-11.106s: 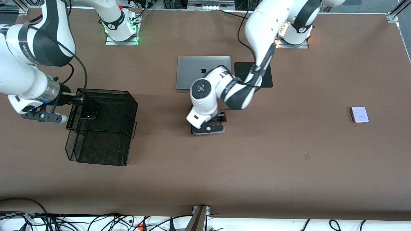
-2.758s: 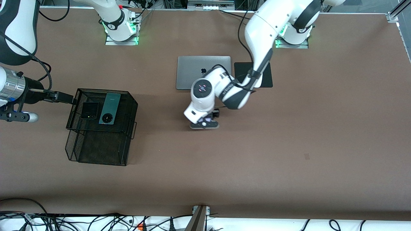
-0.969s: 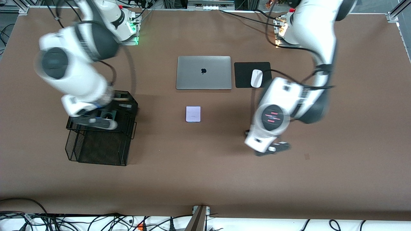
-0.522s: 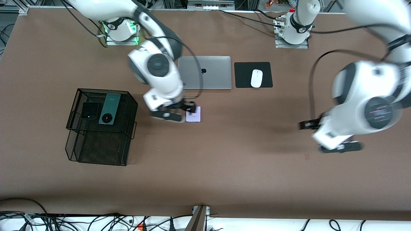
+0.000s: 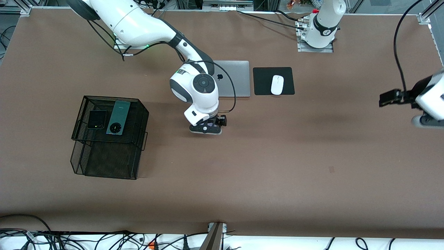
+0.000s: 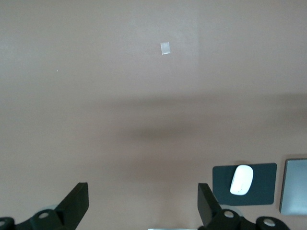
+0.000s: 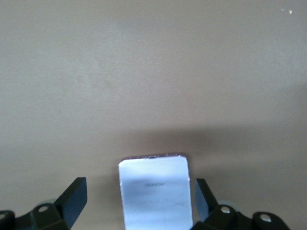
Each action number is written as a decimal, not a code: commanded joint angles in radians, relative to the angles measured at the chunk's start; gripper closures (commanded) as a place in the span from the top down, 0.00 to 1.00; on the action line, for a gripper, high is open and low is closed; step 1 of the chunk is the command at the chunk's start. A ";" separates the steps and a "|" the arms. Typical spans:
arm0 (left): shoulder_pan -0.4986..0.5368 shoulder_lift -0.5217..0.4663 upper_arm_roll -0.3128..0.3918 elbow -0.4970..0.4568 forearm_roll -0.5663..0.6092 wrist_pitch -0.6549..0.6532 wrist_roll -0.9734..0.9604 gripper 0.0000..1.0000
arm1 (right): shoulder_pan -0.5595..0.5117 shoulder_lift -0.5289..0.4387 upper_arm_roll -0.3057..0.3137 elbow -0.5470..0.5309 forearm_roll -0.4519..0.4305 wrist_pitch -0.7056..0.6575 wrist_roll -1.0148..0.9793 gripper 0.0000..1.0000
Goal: Place phones with both arms
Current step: 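Grasp the white phone with the right gripper while the left arm withdraws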
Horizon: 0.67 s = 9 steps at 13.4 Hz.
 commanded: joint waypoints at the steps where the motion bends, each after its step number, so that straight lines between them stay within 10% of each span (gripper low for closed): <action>1: 0.001 -0.127 -0.021 -0.132 -0.028 0.015 0.021 1.00 | 0.006 0.021 -0.001 0.009 -0.027 -0.002 0.004 0.99; 9: -0.029 -0.325 -0.021 -0.362 -0.071 0.112 0.020 1.00 | 0.006 0.041 -0.001 -0.053 -0.016 0.001 -0.006 0.99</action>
